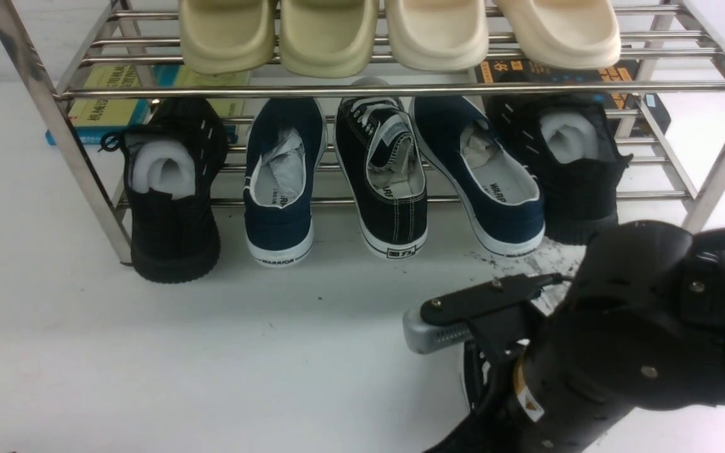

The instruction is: Take the shoes off the shelf with your hand on the white table.

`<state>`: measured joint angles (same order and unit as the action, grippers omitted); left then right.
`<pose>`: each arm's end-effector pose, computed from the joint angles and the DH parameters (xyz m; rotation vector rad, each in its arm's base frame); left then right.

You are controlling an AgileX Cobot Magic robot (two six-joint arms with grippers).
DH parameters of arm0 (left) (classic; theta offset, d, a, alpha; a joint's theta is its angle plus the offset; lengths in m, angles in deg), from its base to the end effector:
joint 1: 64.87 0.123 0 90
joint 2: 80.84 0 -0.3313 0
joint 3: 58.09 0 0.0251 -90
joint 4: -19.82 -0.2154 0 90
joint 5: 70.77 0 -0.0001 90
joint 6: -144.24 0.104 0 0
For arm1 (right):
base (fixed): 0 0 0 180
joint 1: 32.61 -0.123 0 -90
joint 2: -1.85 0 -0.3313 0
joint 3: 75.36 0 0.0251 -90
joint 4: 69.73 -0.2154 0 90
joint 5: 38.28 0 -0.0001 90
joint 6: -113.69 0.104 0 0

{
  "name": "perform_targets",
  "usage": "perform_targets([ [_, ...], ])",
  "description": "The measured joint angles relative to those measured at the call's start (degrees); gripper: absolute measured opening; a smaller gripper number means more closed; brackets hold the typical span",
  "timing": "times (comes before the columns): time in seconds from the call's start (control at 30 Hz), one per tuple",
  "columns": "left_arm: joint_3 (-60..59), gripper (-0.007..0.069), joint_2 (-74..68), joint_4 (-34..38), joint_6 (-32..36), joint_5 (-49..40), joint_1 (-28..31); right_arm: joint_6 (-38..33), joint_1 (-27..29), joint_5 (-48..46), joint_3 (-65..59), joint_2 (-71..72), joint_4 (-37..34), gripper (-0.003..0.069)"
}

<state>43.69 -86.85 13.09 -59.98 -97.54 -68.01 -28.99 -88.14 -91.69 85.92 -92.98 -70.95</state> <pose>-0.0203 0.0066 0.1673 -0.2891 1.9174 -0.1972 0.1450 0.2143 0.2887 -0.4567 2.9513 0.2664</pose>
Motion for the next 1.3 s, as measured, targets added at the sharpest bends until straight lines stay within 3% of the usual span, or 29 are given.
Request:
perform_targets([
  [0.03,0.0,0.0239,0.0,0.0,0.0,0.0,0.0,0.0,0.0,0.0,0.0,0.0,0.1,0.0136],
  [0.17,0.0,0.0239,0.0,0.0,0.0,0.0,0.0,0.2,0.0,-1.5,0.0,0.0,0.1,0.0290],
  [0.3,0.0,0.0239,0.0,0.0,0.0,0.0,0.0,-0.1,0.0,-5.6,0.5,0.5,0.2,0.0395],
  [0.5,0.0,0.0239,0.0,0.0,0.0,0.0,0.0,-3.4,0.0,-14.7,4.9,4.4,4.4,0.0428],
  [0.8,0.0,0.0239,0.0,0.0,0.0,0.0,0.0,-4.1,0.0,-16.8,6.7,16.7,12.4,0.0368],
  [1.03,-0.1,0.0239,0.0,0.4,-0.7,0.7,0.0,-5.7,0.0,-17.9,6.7,28.3,13.0,0.0229],
  [1.3,-0.7,0.0239,0.0,18.5,-14.9,3.1,0.0,-8.3,0.0,-18.2,5.4,40.0,17.3,0.0084],
])
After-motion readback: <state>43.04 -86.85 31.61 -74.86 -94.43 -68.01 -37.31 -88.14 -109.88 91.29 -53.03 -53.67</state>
